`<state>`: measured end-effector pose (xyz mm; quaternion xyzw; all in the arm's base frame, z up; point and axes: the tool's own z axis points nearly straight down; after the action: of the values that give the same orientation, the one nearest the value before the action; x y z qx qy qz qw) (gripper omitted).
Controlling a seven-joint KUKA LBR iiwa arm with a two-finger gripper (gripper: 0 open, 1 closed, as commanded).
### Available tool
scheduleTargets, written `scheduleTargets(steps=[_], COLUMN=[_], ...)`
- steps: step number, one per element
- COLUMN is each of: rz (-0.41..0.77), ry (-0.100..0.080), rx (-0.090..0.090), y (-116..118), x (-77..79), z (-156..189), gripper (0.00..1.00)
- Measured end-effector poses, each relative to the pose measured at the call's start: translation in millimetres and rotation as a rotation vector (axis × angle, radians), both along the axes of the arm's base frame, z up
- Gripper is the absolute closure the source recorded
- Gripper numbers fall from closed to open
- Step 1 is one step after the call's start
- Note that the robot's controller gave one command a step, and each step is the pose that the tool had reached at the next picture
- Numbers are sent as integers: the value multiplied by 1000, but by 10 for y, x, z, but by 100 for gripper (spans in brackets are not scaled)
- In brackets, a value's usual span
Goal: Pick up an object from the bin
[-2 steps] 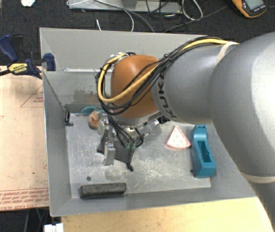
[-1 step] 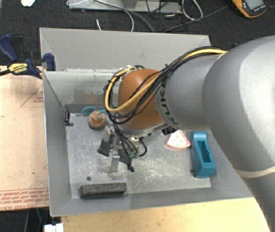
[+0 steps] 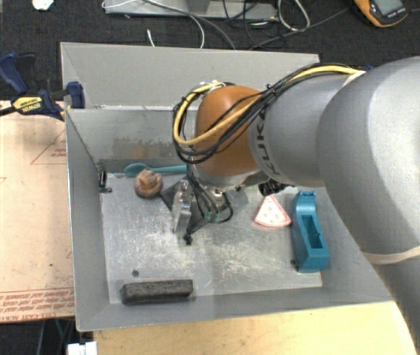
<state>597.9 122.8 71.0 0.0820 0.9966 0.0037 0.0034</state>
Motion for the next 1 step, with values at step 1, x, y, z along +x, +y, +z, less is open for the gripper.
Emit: scheduleTargets(steps=[1], rz=[0], ry=[0], rx=[0], y=[0], x=[0], z=[0], gripper=[100])
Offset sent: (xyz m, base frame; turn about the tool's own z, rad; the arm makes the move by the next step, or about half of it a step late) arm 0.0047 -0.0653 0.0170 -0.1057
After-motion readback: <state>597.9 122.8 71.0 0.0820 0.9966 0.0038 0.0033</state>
